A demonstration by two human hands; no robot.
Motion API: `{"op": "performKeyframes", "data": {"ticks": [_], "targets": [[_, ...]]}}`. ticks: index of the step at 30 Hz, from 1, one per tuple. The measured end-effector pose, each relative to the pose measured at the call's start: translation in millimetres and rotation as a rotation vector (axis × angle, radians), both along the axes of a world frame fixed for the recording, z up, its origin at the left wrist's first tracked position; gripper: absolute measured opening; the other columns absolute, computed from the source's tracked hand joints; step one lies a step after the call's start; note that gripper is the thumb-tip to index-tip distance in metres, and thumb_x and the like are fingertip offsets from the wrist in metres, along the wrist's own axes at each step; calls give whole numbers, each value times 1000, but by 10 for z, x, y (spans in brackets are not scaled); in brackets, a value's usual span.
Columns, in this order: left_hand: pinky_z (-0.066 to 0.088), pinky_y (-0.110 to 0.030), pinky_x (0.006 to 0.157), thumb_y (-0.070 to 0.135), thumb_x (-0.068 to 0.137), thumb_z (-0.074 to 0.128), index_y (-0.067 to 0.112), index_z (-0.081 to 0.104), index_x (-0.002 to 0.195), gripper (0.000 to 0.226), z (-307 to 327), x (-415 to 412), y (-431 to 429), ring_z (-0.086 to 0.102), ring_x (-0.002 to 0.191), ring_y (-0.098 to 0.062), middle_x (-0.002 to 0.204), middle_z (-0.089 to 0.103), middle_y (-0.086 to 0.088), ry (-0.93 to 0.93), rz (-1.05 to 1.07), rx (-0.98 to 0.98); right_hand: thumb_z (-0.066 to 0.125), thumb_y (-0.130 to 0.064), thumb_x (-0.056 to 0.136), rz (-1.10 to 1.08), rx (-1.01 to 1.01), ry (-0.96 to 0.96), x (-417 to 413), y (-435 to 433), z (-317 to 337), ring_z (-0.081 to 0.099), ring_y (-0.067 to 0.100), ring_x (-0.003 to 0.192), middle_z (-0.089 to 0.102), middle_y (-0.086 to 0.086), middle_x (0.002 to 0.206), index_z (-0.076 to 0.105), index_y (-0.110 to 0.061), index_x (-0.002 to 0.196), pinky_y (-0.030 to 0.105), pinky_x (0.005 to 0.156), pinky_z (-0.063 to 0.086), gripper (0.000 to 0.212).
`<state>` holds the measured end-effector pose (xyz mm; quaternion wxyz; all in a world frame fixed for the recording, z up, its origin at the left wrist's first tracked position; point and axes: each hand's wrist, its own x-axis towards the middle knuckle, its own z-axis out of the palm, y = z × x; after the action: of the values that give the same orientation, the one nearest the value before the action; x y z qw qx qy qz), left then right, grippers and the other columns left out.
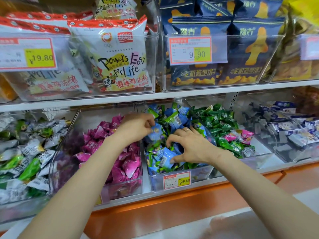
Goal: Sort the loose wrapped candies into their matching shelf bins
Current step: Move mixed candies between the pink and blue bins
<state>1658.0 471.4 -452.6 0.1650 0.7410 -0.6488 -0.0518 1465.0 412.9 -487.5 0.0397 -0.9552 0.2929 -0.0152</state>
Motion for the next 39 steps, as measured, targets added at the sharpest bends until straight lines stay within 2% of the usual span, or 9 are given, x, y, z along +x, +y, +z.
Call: {"op": "performKeyframes", "data": {"ticks": [7,11,15,19,22,25,30,33,39], "targets": [[36,-22,64,22,88,62,25,58,90,5,-10,67,-128,52,77,-9,81,56,11,12,207,-195,61,-67,71,18,-12,-2,44,24,-73,34,18,122,45,-4,124,53,-40,122,50,114,9,58],[50,-28,73,12,88,60,23,55,90,13,-113,28,-161,59,82,-13,88,61,6,132,166,-164,67,-53,76,46,-21,-55,99,36,-136,38,20,113,47,-2,121,59,-29,113,34,98,27,45],[53,-35,80,5,90,52,22,57,99,20,-123,31,-131,64,86,-19,83,62,3,267,55,-121,78,-31,72,40,175,-311,79,-54,-88,47,22,94,51,0,99,56,-21,88,34,79,41,29],[47,-33,74,5,92,45,25,64,104,30,-153,96,-86,55,91,-17,100,58,6,131,-1,-165,82,-15,68,-96,194,-611,-5,-180,60,47,20,80,51,-1,82,53,-14,78,23,65,30,30],[35,-26,73,6,92,45,26,68,99,31,-152,144,-57,45,93,-12,99,53,9,77,-22,-138,80,-15,70,-184,165,-677,-25,-279,93,49,24,88,54,8,93,54,-9,79,22,68,27,28],[34,-27,79,14,93,47,30,67,100,26,-145,141,-14,44,94,-13,94,51,7,15,-21,-60,77,-19,75,-213,129,-613,36,-308,52,50,27,95,53,11,107,58,-6,94,29,75,34,30],[36,-26,78,12,92,50,24,65,105,23,-132,130,21,50,102,-16,96,52,8,72,-31,-97,66,-13,84,-146,9,-525,104,-278,46,53,29,105,46,6,133,50,-22,129,41,84,47,48],[38,-25,78,11,92,50,20,65,105,22,-83,151,24,53,103,-17,109,61,3,72,5,-128,64,-12,85,-103,-116,-442,102,-322,34,44,28,120,49,2,134,55,-24,127,39,91,43,45],[31,-24,81,16,89,56,19,66,105,18,-188,-55,33,47,110,-16,112,61,4,62,-104,-166,65,-12,85,-171,-66,-505,63,-389,63,49,30,114,57,7,121,57,-14,116,37,81,43,32]]}}
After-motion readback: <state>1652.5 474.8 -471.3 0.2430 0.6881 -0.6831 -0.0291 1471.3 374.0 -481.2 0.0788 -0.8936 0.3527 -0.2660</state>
